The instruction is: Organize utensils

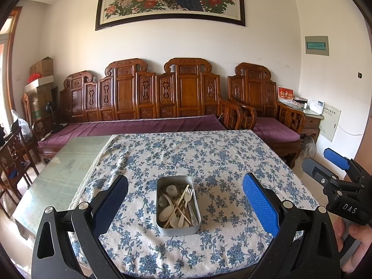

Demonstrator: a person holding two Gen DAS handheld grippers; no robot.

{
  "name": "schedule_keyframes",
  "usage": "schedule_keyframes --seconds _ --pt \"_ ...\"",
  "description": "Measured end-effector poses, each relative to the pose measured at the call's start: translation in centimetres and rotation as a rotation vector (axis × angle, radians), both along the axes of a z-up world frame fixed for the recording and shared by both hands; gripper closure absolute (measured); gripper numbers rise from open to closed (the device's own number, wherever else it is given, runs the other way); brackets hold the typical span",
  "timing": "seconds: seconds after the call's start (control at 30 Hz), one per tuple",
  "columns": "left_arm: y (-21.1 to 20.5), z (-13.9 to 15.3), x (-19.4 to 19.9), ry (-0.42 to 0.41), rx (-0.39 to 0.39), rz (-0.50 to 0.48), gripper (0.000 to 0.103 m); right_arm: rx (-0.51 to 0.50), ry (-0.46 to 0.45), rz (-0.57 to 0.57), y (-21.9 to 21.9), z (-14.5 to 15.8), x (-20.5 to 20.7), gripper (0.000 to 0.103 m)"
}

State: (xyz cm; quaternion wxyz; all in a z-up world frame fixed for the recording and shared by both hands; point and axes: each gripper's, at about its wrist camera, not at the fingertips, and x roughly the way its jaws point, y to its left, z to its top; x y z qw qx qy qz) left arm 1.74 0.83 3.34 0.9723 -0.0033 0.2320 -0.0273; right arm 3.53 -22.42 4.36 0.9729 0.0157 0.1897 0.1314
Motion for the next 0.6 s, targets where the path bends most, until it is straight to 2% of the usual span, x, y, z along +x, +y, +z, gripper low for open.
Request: schedule_keyframes --seconds 0.6 --pt "-0.12 -0.08 0.0 0.001 0.0 -0.002 0.008 0.001 0.0 0.0 0.02 -0.02 -0.02 0.003"
